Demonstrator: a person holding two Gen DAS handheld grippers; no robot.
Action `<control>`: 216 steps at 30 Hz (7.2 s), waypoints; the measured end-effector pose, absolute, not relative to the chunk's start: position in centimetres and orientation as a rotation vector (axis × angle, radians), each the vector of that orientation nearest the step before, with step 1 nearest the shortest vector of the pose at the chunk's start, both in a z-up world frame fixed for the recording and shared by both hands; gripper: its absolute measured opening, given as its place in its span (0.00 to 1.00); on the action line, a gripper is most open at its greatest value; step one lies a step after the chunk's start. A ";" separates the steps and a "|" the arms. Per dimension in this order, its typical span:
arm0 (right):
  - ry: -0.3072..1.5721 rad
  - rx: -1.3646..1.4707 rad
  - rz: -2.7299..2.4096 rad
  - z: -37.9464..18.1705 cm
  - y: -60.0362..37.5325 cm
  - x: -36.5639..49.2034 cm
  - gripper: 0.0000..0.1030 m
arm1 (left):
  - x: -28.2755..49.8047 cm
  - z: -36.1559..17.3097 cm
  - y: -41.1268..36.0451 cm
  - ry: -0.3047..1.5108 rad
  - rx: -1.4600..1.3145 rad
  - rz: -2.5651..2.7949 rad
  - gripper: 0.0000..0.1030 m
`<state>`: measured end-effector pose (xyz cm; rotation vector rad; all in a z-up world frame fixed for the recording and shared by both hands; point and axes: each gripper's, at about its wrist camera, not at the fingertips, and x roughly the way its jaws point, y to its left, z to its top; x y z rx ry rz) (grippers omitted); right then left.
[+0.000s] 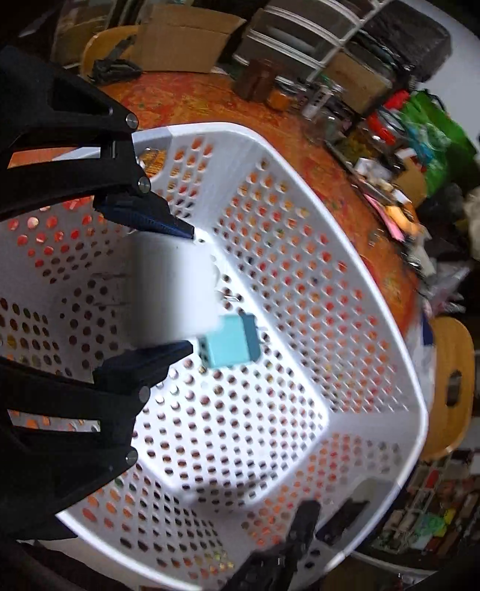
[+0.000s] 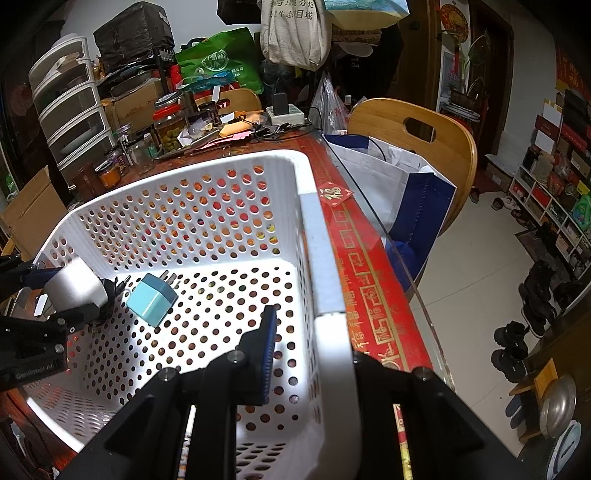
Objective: Organize rigid objects
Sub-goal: 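Carry the white charger into the basket and release it, then grasp the black toy car with the left gripper, then carry the black toy car into the basket and release it, then grasp the white square charger beside the pink box with the left gripper, then carry the white square charger into the basket and open the left gripper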
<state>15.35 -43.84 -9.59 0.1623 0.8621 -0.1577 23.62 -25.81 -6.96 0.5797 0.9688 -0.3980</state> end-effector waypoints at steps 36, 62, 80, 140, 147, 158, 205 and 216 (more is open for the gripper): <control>0.880 0.145 -0.176 -9.6 -43.9 15.5 0.19 | 34.3 -15.6 10.1 1.138 0.019 0.078 0.65; 0.878 0.139 -0.167 -9.5 -44.0 15.3 0.18 | 25.4 -4.4 2.2 0.754 0.263 0.231 0.26; 0.875 0.142 -0.153 -9.6 -43.8 15.4 0.19 | 22.3 -0.4 -10.2 0.684 0.363 0.035 0.26; 0.897 0.132 -0.160 -9.5 -43.8 15.6 0.20 | 30.0 -13.6 6.5 1.125 -0.062 -0.010 0.97; 0.897 0.125 -0.167 -9.5 -43.8 15.7 0.20 | 30.2 -14.2 4.9 1.098 -0.064 0.014 0.93; 0.893 0.121 -0.164 -9.5 -43.8 15.6 0.20 | 30.6 -15.7 3.9 1.101 -0.090 0.082 0.66; 0.879 0.115 -0.140 -9.5 -43.5 15.6 0.20 | 18.3 1.2 -13.1 0.496 0.382 0.087 0.51; 0.877 0.120 -0.136 -9.4 -43.5 15.7 0.21 | 21.1 1.3 -21.3 0.667 0.436 -0.147 0.51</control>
